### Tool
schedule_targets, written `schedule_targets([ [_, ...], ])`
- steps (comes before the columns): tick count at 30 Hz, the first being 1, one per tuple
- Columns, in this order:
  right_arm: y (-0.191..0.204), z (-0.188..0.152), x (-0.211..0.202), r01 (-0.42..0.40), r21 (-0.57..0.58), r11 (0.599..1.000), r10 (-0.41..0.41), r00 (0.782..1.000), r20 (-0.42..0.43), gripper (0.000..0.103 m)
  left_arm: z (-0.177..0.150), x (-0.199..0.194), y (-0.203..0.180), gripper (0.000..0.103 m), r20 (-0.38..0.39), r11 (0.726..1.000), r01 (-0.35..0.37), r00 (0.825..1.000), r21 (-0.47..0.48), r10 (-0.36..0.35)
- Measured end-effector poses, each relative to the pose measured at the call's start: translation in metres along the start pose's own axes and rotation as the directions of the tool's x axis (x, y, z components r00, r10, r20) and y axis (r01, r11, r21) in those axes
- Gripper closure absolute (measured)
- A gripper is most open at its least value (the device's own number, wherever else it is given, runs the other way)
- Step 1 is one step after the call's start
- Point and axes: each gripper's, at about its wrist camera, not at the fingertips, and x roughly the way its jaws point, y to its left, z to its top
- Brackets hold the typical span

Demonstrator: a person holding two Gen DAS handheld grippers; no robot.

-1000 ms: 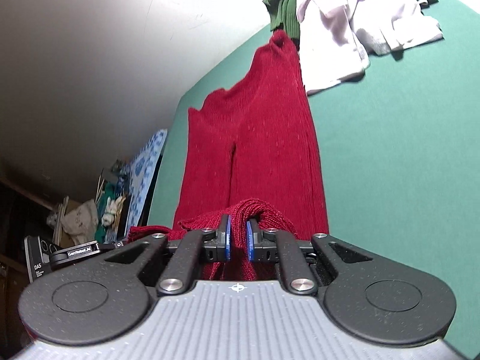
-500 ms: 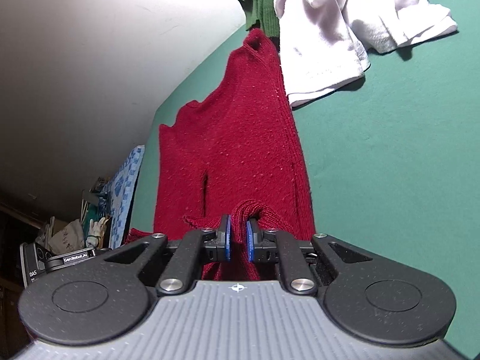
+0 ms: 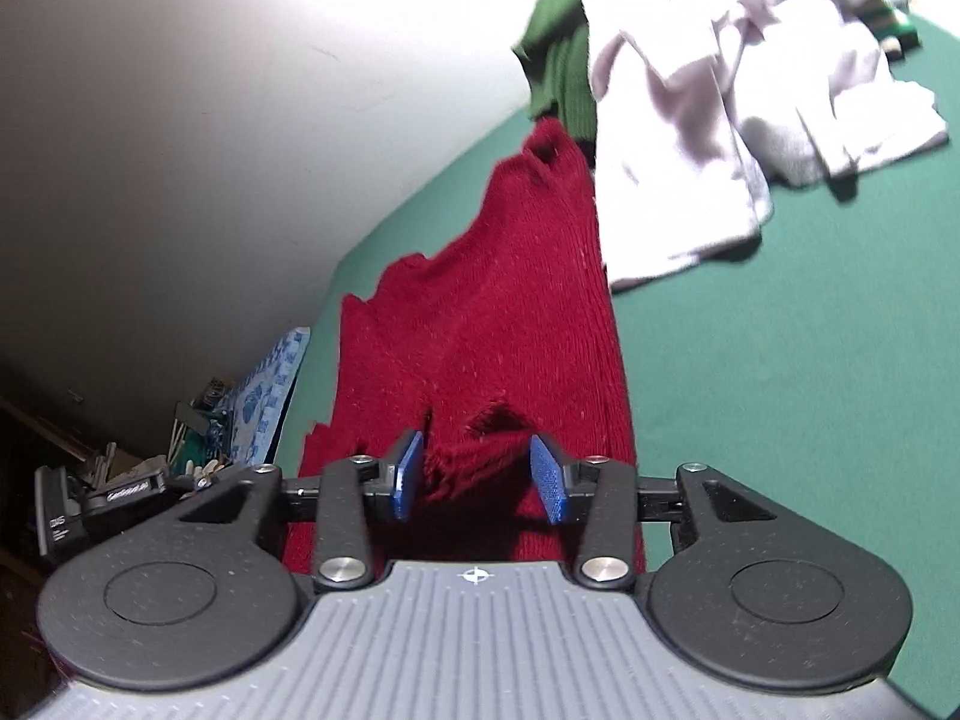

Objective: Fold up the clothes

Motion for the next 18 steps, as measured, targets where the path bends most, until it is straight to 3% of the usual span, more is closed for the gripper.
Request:
schedule_targets([
  [3,0.008,0.002,-0.011,0.039,-0.094,0.995,-0.037,0.999,0.029,0.059,-0.007,0.003,-0.01,0.038,0.001,0.996,-0.018,1.0,0.089,0.018],
  [11,0.023,-0.003,0.011,0.157,-0.405,0.901,-0.163,0.986,0.022,0.059,-0.022,0.041,-0.027,0.039,-0.069,0.982,-0.024,0.997,0.189,0.038],
  [13,0.024,-0.006,0.019,0.164,-0.448,0.879,-0.176,0.984,0.015,0.057,-0.027,0.049,-0.03,0.049,-0.078,0.974,-0.042,0.995,0.224,0.061],
  [15,0.022,-0.006,0.019,0.143,-0.426,0.893,-0.155,0.988,0.007,0.053,-0.033,0.053,-0.032,0.068,-0.078,0.964,-0.075,0.992,0.256,0.098],
  [16,0.021,-0.005,0.018,0.124,-0.408,0.905,-0.135,0.991,0.002,0.053,-0.035,0.052,-0.032,0.07,-0.066,0.96,-0.088,0.992,0.267,0.109],
  [17,0.02,-0.004,0.015,0.09,-0.386,0.918,-0.099,0.995,-0.004,0.052,-0.036,0.049,-0.031,0.085,-0.062,0.961,-0.084,0.993,0.263,0.104],
  [18,0.019,-0.003,0.011,0.049,-0.364,0.93,-0.056,0.998,-0.009,0.05,-0.036,0.046,-0.028,0.092,-0.058,0.965,-0.079,0.994,0.249,0.096],
])
